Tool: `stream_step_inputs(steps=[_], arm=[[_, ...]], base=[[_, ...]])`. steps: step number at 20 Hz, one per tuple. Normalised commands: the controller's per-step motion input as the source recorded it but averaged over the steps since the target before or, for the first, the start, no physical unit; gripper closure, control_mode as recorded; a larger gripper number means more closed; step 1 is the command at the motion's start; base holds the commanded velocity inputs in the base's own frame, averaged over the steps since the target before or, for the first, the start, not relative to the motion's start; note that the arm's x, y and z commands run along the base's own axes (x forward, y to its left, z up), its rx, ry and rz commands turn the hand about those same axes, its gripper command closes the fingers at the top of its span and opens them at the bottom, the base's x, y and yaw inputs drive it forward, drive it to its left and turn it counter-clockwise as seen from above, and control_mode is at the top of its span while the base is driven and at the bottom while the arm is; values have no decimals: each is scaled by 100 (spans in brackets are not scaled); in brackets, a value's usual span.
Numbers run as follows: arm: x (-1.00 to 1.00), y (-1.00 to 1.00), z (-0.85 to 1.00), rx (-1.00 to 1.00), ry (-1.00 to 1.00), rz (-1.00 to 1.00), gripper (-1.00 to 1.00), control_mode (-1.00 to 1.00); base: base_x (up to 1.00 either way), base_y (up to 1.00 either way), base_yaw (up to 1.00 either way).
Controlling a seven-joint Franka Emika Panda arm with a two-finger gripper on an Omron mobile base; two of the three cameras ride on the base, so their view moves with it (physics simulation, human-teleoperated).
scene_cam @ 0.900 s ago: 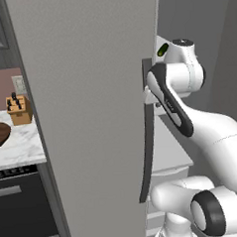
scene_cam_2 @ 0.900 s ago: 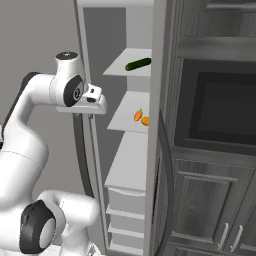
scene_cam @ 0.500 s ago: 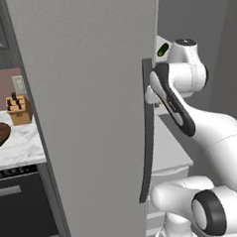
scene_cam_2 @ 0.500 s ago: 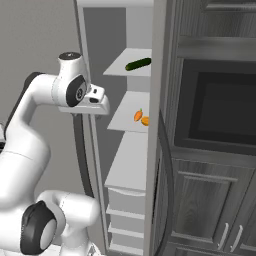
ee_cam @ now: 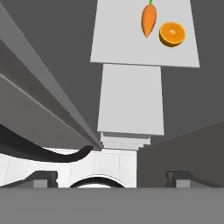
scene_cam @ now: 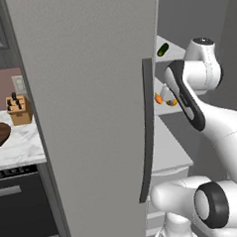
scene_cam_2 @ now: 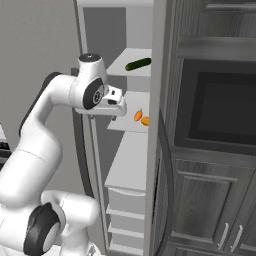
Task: Take the cucumber, carrot, and orange from the freezer and place them in the bowl on the counter.
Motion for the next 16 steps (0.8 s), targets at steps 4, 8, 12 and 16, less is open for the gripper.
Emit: stream_step_inputs(steps=[4,8,12,16], arm=[[4,-38,-3,0,-18,5,-100,-100],[6,-23,-8,0,-26,3,-100,-100],[28,-12,-13,0,-22,0,-100,-100],[39,-1,-6,3,-11,0,-100,-100]], base=[[0,0,0],[0,0,0],[0,0,0],[0,0,0]])
